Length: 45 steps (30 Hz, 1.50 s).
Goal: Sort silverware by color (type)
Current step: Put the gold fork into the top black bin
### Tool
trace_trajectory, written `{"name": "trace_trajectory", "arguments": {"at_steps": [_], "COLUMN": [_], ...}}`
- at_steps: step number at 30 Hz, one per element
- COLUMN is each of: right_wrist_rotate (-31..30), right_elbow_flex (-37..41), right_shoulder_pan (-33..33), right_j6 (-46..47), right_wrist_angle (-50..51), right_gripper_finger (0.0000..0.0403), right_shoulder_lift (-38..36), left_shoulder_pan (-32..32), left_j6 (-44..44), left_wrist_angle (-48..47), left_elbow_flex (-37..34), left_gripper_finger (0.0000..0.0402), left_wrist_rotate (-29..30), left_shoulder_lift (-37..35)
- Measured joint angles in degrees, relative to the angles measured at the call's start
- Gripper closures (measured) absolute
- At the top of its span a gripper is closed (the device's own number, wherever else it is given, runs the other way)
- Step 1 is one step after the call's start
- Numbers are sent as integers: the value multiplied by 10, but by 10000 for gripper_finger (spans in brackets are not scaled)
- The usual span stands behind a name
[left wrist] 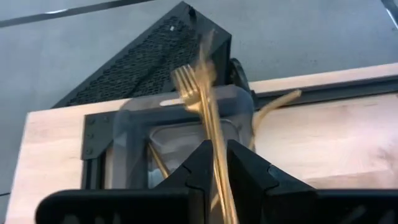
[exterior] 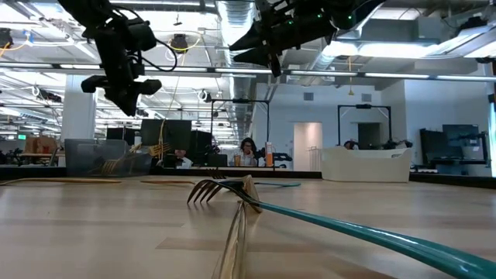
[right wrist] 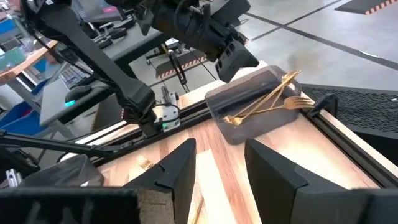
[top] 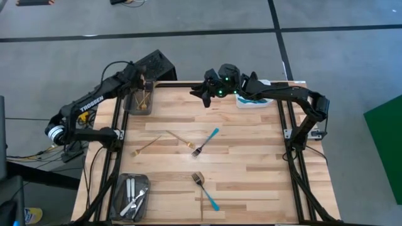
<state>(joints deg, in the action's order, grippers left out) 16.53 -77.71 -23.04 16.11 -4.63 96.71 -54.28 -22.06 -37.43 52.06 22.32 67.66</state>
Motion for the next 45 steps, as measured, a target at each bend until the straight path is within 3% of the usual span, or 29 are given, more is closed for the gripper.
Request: {"name": "trace_trajectory", "arguments": {"at_steps": [9, 15, 19, 22, 27, 32, 38, 45], "right_wrist_rotate": [-1, -3, -24, -39, -65, -102, -141, -153], "right_elbow_flex": [0, 0, 0, 0, 0, 0, 0, 0], "right_shoulder_pan": [1, 1, 1, 5, 24, 58, 103, 141], "right_j6": [8, 32, 73, 79, 81, 99, 136, 159], "right_wrist_angle": [0, 2, 39, 98, 190, 207, 191, 191], "right_gripper_finger": [239, 239, 239, 239, 239, 239, 239, 239], "right_shoulder_lift": [0, 0, 0, 1, 1, 1, 1, 1], "left_shoulder_pan": [0, 21, 76, 132, 241, 337, 415, 460], "left_j6": [1, 23, 60, 79, 74, 11, -76, -136], "left_wrist_angle": [-10, -15, -29, -68, -172, -214, -178, -130], "left_elbow_flex": [0, 0, 0, 0, 0, -33, -125, -181], "left_gripper_finger": [365, 364, 364, 364, 364, 364, 358, 293], "left_wrist_rotate": [-17, -160, -265, -304, -309, -308, -316, -294], "left_shoulder_lift": [2, 2, 2, 2, 2, 2, 2, 2]}}
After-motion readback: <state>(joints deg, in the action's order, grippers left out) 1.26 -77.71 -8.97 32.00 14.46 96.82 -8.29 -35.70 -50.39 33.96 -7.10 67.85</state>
